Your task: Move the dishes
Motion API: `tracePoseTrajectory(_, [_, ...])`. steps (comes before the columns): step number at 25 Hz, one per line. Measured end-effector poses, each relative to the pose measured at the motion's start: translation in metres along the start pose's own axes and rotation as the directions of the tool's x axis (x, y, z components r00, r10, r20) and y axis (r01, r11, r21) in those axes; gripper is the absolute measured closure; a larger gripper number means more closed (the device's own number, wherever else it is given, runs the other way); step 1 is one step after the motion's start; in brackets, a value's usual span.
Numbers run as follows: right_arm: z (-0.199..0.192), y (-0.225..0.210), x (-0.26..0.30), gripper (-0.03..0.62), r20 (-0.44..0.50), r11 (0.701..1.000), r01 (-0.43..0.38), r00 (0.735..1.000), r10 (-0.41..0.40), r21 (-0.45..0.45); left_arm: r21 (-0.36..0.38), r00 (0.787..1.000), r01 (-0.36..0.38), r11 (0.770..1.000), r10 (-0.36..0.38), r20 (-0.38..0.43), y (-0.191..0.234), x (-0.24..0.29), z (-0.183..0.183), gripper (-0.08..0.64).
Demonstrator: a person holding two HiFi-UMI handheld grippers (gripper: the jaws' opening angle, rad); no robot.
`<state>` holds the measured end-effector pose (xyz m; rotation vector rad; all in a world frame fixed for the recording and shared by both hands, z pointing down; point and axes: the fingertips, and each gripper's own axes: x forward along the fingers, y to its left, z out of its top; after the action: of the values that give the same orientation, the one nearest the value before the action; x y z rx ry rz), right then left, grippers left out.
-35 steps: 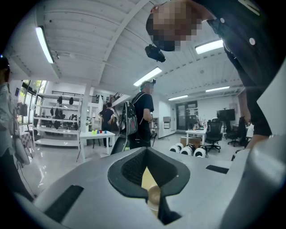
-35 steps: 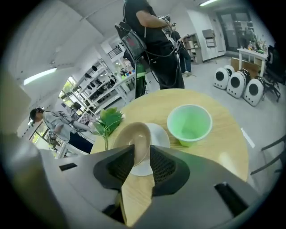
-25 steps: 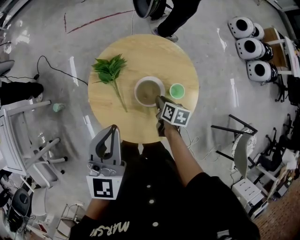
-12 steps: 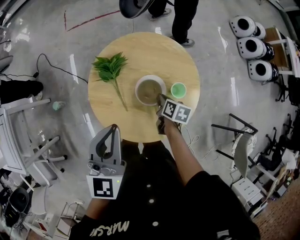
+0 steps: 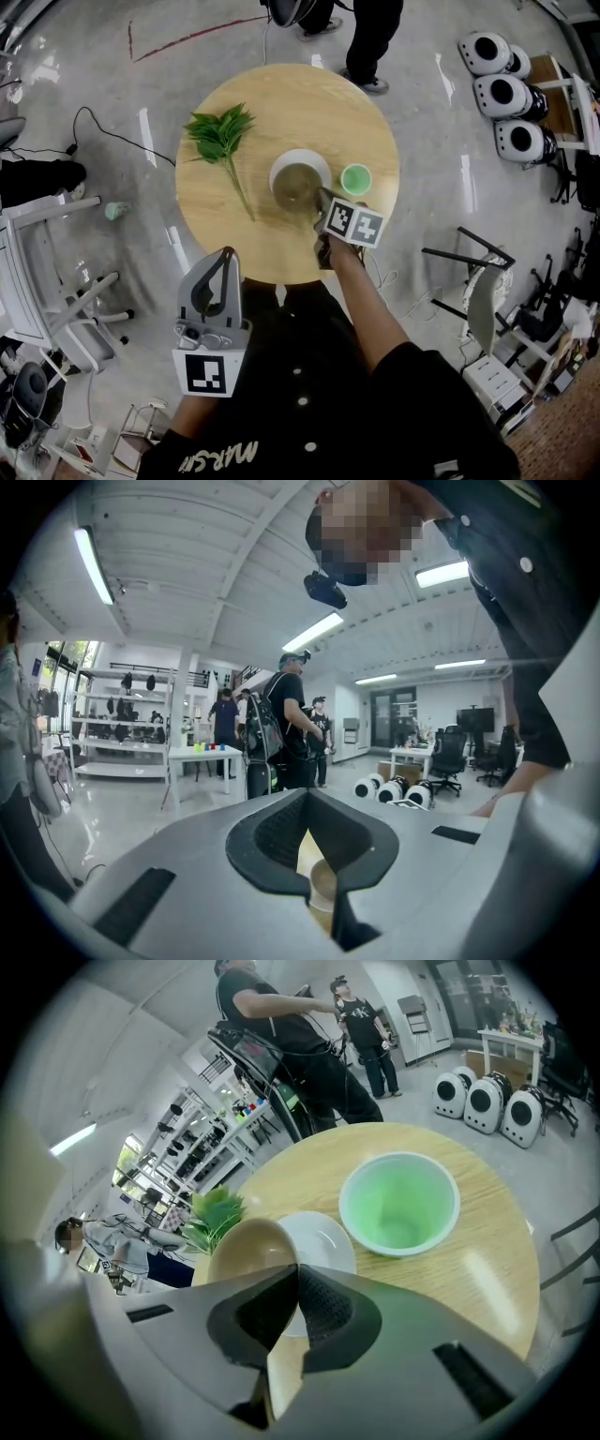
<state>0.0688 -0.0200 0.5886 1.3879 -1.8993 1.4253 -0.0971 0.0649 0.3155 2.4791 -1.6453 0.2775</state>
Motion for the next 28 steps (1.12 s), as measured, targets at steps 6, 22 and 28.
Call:
tracePoseTrajectory(6, [0.0,0.006,-0.041,0.588,-0.026,0.996,-0.031,0.999,0.028,-0.084,0.013,1.0,0.007,1.0,-0.007,0.014,-0.003,0.001,0.009,0.543])
tracePoseTrajectory(22, [-0.066,-0.046,-0.082,0.588,-0.184,0.98,0.027,0.981,-0.064,-0.197,0.032,0.997,0.051,0.998,-0.053,0.053,-0.025,0.008,0.031,0.543])
tracePoseTrajectory(28, [-0.082,-0.06,-0.074,0.588,-0.229,0.981,0.023,0.971,-0.068,-0.192,0.038,0.998,0.053,0.998,-0.054,0.042,-0.027,0.007,0.027,0.543])
